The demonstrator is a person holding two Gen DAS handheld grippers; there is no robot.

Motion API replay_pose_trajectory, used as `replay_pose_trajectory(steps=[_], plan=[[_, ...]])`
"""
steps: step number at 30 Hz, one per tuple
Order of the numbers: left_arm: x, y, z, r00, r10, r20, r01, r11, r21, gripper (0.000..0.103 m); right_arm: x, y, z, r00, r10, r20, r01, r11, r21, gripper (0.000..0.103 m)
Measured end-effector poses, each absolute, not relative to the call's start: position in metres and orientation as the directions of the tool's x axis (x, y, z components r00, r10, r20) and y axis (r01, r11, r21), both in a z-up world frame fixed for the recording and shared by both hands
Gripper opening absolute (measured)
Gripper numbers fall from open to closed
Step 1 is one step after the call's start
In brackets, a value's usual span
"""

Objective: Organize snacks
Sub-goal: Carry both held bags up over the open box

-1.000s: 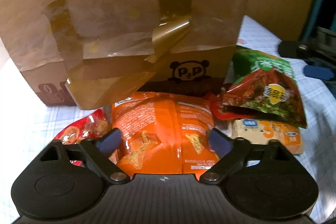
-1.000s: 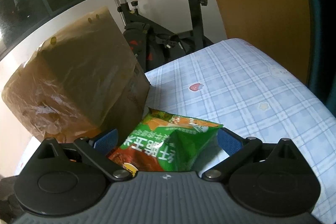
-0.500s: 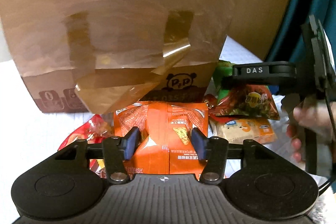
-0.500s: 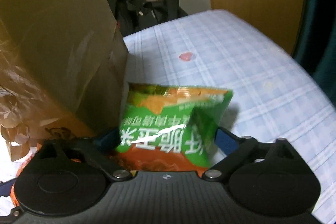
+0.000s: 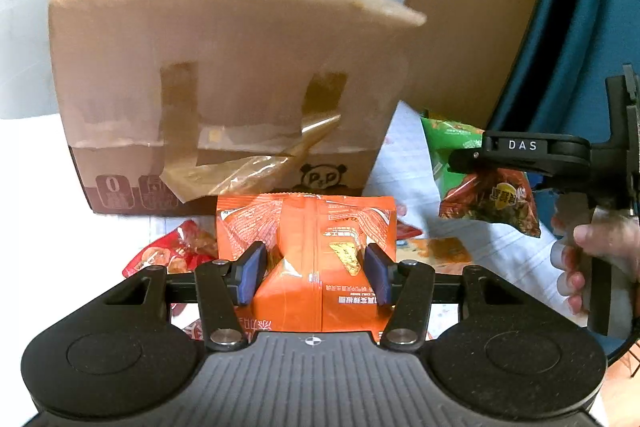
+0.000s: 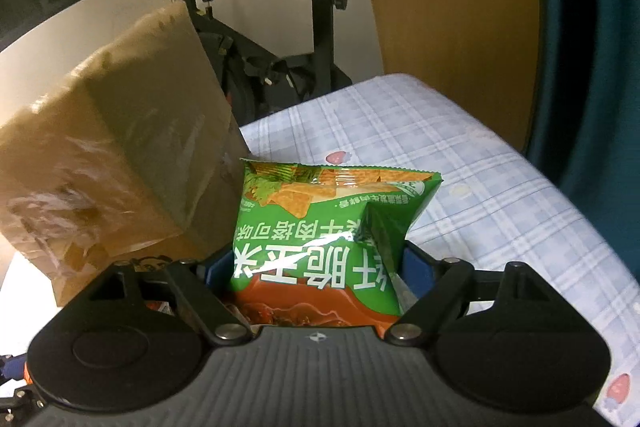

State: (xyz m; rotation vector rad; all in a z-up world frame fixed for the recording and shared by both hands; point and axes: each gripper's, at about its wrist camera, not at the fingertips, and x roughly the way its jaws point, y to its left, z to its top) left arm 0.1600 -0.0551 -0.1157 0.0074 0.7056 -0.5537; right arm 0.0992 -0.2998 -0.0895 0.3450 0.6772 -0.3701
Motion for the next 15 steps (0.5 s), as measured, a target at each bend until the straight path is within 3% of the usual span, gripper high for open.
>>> replay_pose_trajectory(steps=[15], plan=[[0.137,-0.024,-0.050,0.726,-0.528,-0.441,0.506,0.844,-0.178,0.057,0.077,-0.258,-0.013,0.848,-0.217,-0.483,0.339,0.923,0.182,0.084]])
